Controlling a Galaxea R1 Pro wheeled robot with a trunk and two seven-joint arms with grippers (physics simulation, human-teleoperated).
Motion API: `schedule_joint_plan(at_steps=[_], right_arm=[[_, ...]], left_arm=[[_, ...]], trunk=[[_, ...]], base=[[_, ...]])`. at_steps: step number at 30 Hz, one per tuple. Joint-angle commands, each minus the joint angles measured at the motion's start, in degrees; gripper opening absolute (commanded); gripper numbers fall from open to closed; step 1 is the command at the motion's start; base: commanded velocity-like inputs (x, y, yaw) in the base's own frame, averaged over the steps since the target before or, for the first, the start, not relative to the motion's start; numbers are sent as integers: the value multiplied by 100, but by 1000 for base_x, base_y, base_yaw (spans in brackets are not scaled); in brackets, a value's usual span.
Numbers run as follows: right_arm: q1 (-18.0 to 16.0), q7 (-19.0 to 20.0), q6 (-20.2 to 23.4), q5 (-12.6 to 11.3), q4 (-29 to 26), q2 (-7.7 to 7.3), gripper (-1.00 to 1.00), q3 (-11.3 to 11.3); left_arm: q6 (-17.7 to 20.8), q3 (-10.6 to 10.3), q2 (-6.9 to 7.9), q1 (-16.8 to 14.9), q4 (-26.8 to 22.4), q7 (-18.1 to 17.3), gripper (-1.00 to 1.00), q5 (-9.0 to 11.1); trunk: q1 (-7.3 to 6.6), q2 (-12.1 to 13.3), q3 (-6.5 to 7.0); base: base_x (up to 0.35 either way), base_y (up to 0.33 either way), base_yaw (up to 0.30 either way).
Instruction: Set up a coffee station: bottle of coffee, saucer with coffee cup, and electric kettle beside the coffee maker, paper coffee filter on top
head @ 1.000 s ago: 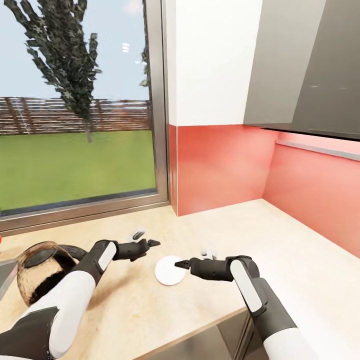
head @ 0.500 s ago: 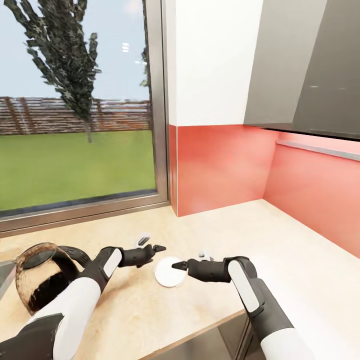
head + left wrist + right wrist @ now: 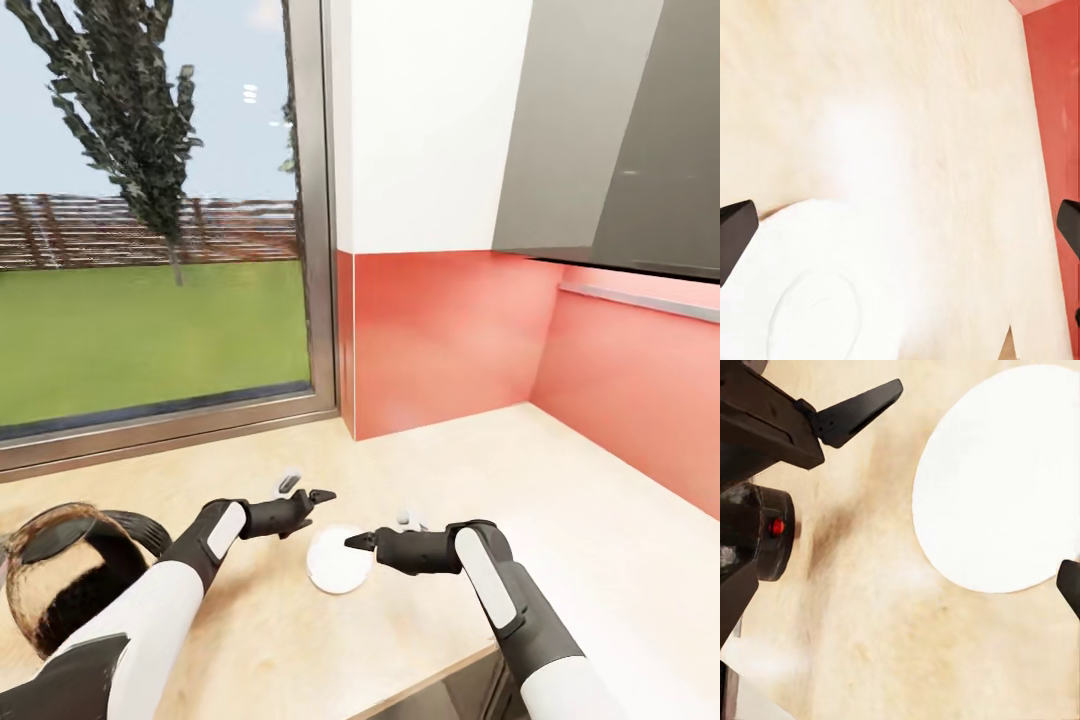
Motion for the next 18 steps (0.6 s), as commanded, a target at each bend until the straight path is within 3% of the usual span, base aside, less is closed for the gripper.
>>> schedule_joint_plan(at_steps=[1, 8, 18], right_arm=[[-6, 56, 18, 62, -1, 0, 100, -5], [-6, 65, 18, 69, 4, -25, 100, -5], [-6, 82, 18, 34, 323, -43, 100, 3]], left_arm=[[37, 38, -1, -5, -1, -9, 100, -5], [37, 33, 11, 1, 1, -10, 100, -4], [23, 33, -16, 277, -1, -13, 100, 3]], trunk=[[6, -13, -14], [6, -13, -14], [6, -13, -14]], base=[[227, 0, 0], [213, 0, 0], [11, 0, 0]])
